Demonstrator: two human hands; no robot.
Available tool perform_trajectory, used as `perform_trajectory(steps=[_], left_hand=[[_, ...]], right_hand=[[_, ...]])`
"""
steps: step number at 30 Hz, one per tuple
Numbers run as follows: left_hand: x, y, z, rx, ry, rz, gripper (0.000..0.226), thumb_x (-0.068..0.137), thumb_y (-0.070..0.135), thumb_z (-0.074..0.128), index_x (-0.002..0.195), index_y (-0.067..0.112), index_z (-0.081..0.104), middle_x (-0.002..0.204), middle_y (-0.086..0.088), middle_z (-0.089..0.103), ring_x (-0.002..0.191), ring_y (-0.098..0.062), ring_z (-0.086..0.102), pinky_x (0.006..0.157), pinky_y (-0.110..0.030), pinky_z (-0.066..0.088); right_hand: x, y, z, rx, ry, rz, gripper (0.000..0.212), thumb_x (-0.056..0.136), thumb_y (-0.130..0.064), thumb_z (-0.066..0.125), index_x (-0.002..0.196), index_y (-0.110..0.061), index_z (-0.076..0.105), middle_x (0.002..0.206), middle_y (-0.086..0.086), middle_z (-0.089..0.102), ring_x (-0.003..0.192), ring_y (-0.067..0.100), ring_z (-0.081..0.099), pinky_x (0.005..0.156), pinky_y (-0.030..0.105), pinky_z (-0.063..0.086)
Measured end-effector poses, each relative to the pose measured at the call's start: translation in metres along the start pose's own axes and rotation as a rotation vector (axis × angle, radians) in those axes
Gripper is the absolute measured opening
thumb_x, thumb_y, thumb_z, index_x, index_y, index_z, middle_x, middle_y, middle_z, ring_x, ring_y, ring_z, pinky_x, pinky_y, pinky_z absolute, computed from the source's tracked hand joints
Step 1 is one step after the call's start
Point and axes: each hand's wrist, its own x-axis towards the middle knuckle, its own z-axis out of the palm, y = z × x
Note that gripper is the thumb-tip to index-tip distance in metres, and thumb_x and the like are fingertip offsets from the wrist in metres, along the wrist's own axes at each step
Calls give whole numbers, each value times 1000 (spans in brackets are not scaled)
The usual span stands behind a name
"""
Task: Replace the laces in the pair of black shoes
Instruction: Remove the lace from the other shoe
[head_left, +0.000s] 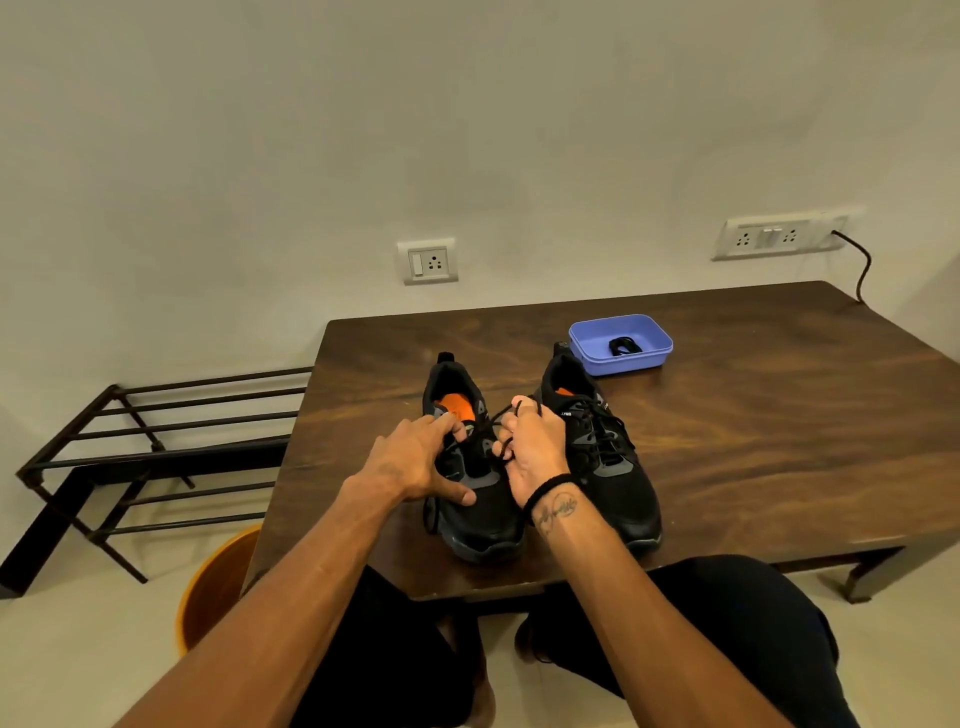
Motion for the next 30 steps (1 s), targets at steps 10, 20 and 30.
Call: perform_trajectory(steps=[10,20,30], left_hand=[[8,-8,8,-47,71,97,47,70,59,73,100,30,51,99,6,52,92,-20,55,85,-45,52],[16,-12,8,-4,69,147,91,43,80,74,112,23,57,100,6,53,89,-16,51,83,-44,50],[12,-8,3,-14,96,190,63,62,67,83,87,17,56,86,3,52,78,-17,51,71,-38,45]], right_hand=[[-15,5,-8,-1379,-446,-586,9,97,-20,62,92,-14,66,98,10,70,100,32,65,74,36,47],[-14,5,-10,-1665,-447,-500,41,84,-17,82,118,-4,63,119,18,60,112,38,60,88,42,51],[-19,16,-11,-1437,-255,-287,39,92,-27,74,115,-4,53,123,16,57,113,34,59,87,39,47]])
